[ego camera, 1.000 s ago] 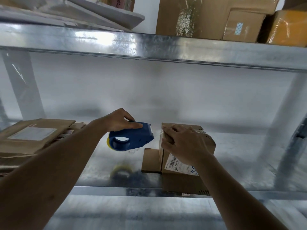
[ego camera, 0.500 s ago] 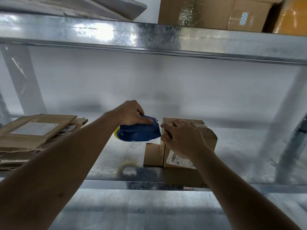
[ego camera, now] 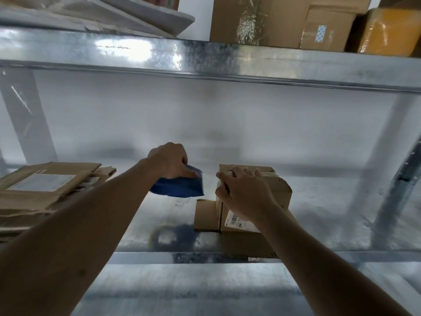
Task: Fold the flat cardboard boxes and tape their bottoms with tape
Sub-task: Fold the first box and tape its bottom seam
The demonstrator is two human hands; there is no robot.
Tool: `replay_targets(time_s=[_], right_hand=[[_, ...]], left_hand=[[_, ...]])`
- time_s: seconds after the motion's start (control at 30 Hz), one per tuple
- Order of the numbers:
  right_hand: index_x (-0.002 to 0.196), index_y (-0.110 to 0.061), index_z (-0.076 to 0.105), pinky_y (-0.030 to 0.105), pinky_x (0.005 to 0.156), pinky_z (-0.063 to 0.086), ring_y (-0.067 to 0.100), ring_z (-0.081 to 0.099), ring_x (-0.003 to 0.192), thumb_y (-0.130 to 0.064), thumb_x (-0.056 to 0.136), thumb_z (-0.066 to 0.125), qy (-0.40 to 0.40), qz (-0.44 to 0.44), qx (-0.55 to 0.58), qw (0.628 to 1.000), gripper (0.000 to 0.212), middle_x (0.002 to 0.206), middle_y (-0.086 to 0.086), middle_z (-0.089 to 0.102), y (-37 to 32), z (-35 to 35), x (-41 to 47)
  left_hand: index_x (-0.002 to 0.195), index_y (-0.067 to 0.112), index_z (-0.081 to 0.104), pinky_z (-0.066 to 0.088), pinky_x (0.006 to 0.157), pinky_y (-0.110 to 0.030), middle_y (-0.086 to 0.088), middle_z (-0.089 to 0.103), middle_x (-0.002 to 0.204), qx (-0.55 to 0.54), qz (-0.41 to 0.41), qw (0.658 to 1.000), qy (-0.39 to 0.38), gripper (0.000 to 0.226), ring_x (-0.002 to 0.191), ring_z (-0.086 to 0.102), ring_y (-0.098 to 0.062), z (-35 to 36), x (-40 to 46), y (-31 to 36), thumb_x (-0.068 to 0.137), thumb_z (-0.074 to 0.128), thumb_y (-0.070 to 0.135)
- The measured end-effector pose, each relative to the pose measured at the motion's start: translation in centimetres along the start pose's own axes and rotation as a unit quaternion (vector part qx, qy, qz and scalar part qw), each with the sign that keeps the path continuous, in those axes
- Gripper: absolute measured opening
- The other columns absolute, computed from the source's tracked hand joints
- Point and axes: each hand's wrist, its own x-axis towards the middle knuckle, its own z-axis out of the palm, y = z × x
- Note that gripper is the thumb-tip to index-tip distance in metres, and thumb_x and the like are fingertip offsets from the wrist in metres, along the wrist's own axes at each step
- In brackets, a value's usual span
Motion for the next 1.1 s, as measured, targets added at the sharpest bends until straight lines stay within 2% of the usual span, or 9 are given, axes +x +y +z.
replay_targets(time_s=[0.13,0.27,0.43,0.57,0.7,0.83,0.9,1.0,1.1], right_hand=[[0.145,-0.037,0.050,0.060,0.119,0.032,0.035,0.053,0.135,-0.054,0.100,0.025,0.007,0.058,0.033,0.998,0.054,0.146,0.009,0.055,-1.1,-0.1,0.4],[0.142,-0.030,0.051,0.060,0.118,0.032,0.033,0.054,0.133,-0.046,0.106,0.036,0.025,0.143,0.065,0.987,0.042,0.142,0.007,0.055,-2.9,-0.4,1.9],[0.141,-0.017,0.056,0.061,0.124,0.017,0.039,0.052,0.136,-0.034,0.098,0.060,-0.008,0.198,0.028,0.980,0.046,0.142,0.008,0.054,-4.5,-0.8,3.3],[0.126,-0.015,0.065,0.057,0.122,0.028,0.032,0.063,0.119,-0.033,0.098,0.064,0.053,0.201,0.019,0.978,0.034,0.127,0.006,0.062,-4.6,-0.6,3.8],[0.112,-0.015,0.070,0.040,0.097,0.054,0.026,0.066,0.102,-0.022,0.095,0.071,0.088,0.164,0.061,0.981,0.018,0.109,0.003,0.065,-3.6,-0.3,3.3],[0.102,-0.019,0.074,0.029,0.074,0.052,0.018,0.065,0.086,-0.017,0.094,0.068,0.099,0.121,0.088,0.984,0.010,0.095,-0.003,0.066,-1.7,-0.8,2.7],[0.096,-0.020,0.072,0.030,0.082,0.050,0.013,0.056,0.079,-0.022,0.097,0.065,0.101,0.104,0.092,0.985,0.007,0.084,-0.008,0.059,-0.5,-0.9,2.3],[0.104,-0.028,0.073,0.044,0.119,0.035,0.008,0.051,0.075,-0.028,0.099,0.062,0.100,0.082,0.107,0.986,0.012,0.084,-0.013,0.060,1.4,-1.1,1.6],[0.126,-0.037,0.071,0.048,0.124,0.026,0.012,0.064,0.104,-0.024,0.100,0.062,0.086,0.054,0.131,0.986,0.030,0.109,-0.013,0.073,2.9,-1.2,0.7]], left_hand=[[0.085,0.028,0.077,0.052,0.067,-0.030,0.009,0.073,0.084,-0.043,-0.020,0.998,0.033,0.051,0.079,0.067,-0.013,-1.0,0.4,-0.7,0.075,0.069,0.078],[0.097,0.034,0.075,0.044,0.069,-0.030,0.012,0.071,0.095,-0.030,-0.046,0.996,0.071,0.049,0.085,0.063,-0.013,0.3,-0.3,-1.6,0.079,0.066,0.079],[0.092,0.035,0.076,0.042,0.060,-0.027,0.013,0.069,0.081,-0.060,-0.063,0.985,0.149,0.045,0.075,0.062,-0.013,3.0,-1.0,-1.6,0.086,0.061,0.076],[0.095,0.036,0.076,0.040,0.059,-0.026,0.013,0.070,0.081,-0.069,-0.061,0.984,0.153,0.042,0.076,0.062,-0.014,3.8,-1.5,-1.3,0.089,0.059,0.073],[0.095,0.036,0.075,0.043,0.060,-0.027,0.014,0.069,0.081,-0.115,-0.080,0.977,0.163,0.039,0.074,0.060,-0.010,4.2,-1.7,-1.4,0.089,0.060,0.072],[0.093,0.036,0.076,0.052,0.064,-0.030,0.016,0.070,0.080,-0.184,-0.092,0.963,0.172,0.036,0.072,0.060,-0.007,4.5,-2.0,-1.9,0.087,0.065,0.070],[0.094,0.038,0.078,0.059,0.071,-0.038,0.017,0.072,0.084,-0.229,-0.094,0.954,0.168,0.034,0.077,0.065,-0.010,4.5,-2.1,-2.3,0.085,0.068,0.069],[0.090,0.044,0.078,0.062,0.076,-0.042,0.020,0.074,0.086,-0.291,-0.098,0.938,0.162,0.028,0.080,0.069,-0.009,4.5,-2.2,-2.9,0.080,0.073,0.070],[0.086,0.048,0.076,0.063,0.078,-0.041,0.024,0.074,0.087,-0.325,-0.098,0.926,0.165,0.022,0.081,0.070,-0.006,4.2,-2.5,-3.1,0.078,0.076,0.069]])
